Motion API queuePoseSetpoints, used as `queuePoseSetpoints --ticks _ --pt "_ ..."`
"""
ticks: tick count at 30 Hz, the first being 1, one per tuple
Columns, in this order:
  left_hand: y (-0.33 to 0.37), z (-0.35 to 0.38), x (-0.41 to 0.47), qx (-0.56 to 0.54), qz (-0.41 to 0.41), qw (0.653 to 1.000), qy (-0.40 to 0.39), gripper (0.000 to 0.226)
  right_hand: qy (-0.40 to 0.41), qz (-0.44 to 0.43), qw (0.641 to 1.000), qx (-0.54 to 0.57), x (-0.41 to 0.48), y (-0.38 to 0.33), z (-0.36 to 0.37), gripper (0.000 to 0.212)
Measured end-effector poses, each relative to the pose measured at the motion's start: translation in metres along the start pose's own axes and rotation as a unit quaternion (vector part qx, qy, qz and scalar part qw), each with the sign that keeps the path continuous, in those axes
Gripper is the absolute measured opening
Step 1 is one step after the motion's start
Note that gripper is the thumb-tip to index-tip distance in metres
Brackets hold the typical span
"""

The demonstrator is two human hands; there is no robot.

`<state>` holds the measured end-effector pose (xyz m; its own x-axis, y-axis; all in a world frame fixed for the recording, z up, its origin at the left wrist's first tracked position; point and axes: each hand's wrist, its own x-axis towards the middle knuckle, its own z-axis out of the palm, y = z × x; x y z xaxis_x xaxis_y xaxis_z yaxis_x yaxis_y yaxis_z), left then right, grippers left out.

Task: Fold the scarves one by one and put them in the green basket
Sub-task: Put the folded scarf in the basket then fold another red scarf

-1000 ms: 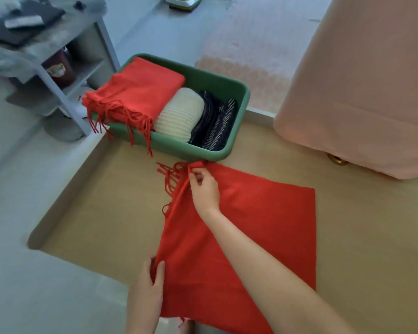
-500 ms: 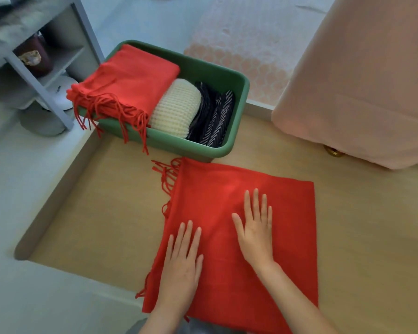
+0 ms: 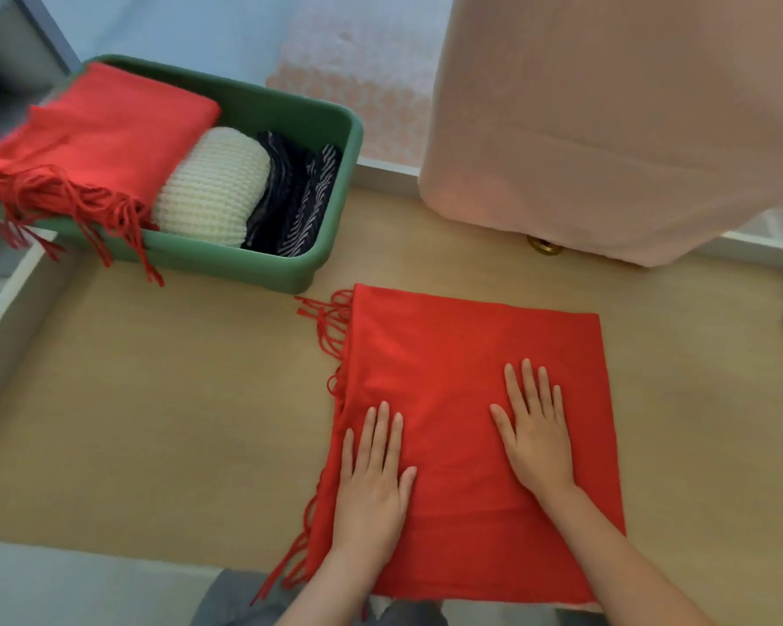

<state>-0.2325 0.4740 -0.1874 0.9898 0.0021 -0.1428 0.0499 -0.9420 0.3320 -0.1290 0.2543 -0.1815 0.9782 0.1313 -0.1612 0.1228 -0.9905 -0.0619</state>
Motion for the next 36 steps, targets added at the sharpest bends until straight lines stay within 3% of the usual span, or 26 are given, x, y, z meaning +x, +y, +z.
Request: queuePoseSetpoints --ticks 5,9,18,21,23,25,27,30,34,36 --pt "0.045 0.001 0.016 -0.006 -0.018 0.999 0.028 0.061 -0.003 -0.011 1.000 -0.005 0.006 0.037 -0.004 0.068" --pt "0.065 -0.008 0.052 0.004 0.025 0.997 0.076 0.057 0.018 -0.029 0.999 0.025 0.002 0.044 -0.016 0.067" --pt "0.053 0.021 0.099 0.063 0.018 0.996 0.053 0.062 -0.003 -0.013 1.000 -0.007 0.005 0.072 -0.001 0.065" --pt "0.057 0.021 0.107 0.066 0.018 0.996 0.063 0.062 -0.006 -0.025 0.999 0.028 0.012 0.074 -0.005 0.064" --pt "0.060 0.020 0.110 0.066 0.018 0.996 0.064 0.062 0.006 -0.032 0.993 0.115 0.012 0.084 -0.014 0.063" --pt "0.068 0.017 0.106 0.061 0.024 0.995 0.078 0.059 0.053 0.021 0.977 0.206 0.002 0.098 -0.025 0.063" --pt "0.086 0.015 0.093 0.026 0.061 0.993 0.094 0.055 0.115 0.139 0.947 0.266 -0.019 0.118 -0.033 0.061" --pt "0.127 0.018 0.060 -0.063 0.161 0.983 0.062 0.050 0.090 0.307 0.860 0.398 -0.062 0.145 -0.041 0.045" --pt "0.169 0.032 0.019 -0.114 0.266 0.956 -0.040 0.053 0.008 0.353 0.786 0.508 -0.088 0.151 -0.042 0.008" --pt "0.181 0.034 0.008 -0.138 0.267 0.951 -0.081 0.060 -0.004 0.354 0.751 0.558 -0.089 0.146 -0.044 0.007"
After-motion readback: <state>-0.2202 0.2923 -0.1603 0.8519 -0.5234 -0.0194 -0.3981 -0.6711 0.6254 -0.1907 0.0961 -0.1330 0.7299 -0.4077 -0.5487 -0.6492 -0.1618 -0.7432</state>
